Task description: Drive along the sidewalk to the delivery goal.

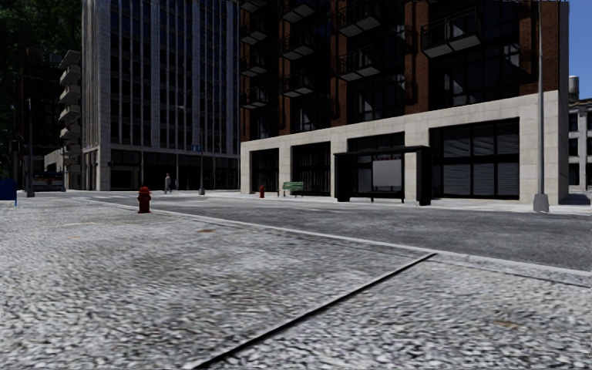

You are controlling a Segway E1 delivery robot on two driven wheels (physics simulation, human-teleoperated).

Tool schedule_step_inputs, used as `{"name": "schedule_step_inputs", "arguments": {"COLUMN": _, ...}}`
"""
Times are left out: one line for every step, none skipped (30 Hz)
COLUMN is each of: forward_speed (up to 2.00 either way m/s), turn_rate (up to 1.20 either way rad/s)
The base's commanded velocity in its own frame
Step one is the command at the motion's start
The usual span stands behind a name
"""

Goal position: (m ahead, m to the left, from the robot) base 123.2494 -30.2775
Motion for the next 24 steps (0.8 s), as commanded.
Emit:
{"name": "schedule_step_inputs", "arguments": {"forward_speed": 1.64, "turn_rate": 0.56}}
{"name": "schedule_step_inputs", "arguments": {"forward_speed": 1.64, "turn_rate": 0.56}}
{"name": "schedule_step_inputs", "arguments": {"forward_speed": 1.76, "turn_rate": 0.56}}
{"name": "schedule_step_inputs", "arguments": {"forward_speed": 1.9, "turn_rate": 0.56}}
{"name": "schedule_step_inputs", "arguments": {"forward_speed": 1.94, "turn_rate": 0.56}}
{"name": "schedule_step_inputs", "arguments": {"forward_speed": 1.95, "turn_rate": 0.56}}
{"name": "schedule_step_inputs", "arguments": {"forward_speed": 1.95, "turn_rate": 0.56}}
{"name": "schedule_step_inputs", "arguments": {"forward_speed": 1.95, "turn_rate": 0.56}}
{"name": "schedule_step_inputs", "arguments": {"forward_speed": 1.95, "turn_rate": 0.56}}
{"name": "schedule_step_inputs", "arguments": {"forward_speed": 1.95, "turn_rate": 0.56}}
{"name": "schedule_step_inputs", "arguments": {"forward_speed": 1.95, "turn_rate": 0.56}}
{"name": "schedule_step_inputs", "arguments": {"forward_speed": 1.95, "turn_rate": 0.56}}
{"name": "schedule_step_inputs", "arguments": {"forward_speed": 1.95, "turn_rate": 0.56}}
{"name": "schedule_step_inputs", "arguments": {"forward_speed": 1.95, "turn_rate": 0.56}}
{"name": "schedule_step_inputs", "arguments": {"forward_speed": 1.95, "turn_rate": 0.56}}
{"name": "schedule_step_inputs", "arguments": {"forward_speed": 1.95, "turn_rate": 0.56}}
{"name": "schedule_step_inputs", "arguments": {"forward_speed": 1.95, "turn_rate": 0.56}}
{"name": "schedule_step_inputs", "arguments": {"forward_speed": 1.95, "turn_rate": 0.56}}
{"name": "schedule_step_inputs", "arguments": {"forward_speed": 1.95, "turn_rate": 0.56}}
{"name": "schedule_step_inputs", "arguments": {"forward_speed": 1.95, "turn_rate": 0.56}}
{"name": "schedule_step_inputs", "arguments": {"forward_speed": 1.95, "turn_rate": 0.56}}
{"name": "schedule_step_inputs", "arguments": {"forward_speed": 1.95, "turn_rate": 0.56}}
{"name": "schedule_step_inputs", "arguments": {"forward_speed": 1.95, "turn_rate": 0.56}}
{"name": "schedule_step_inputs", "arguments": {"forward_speed": 1.95, "turn_rate": 0.56}}
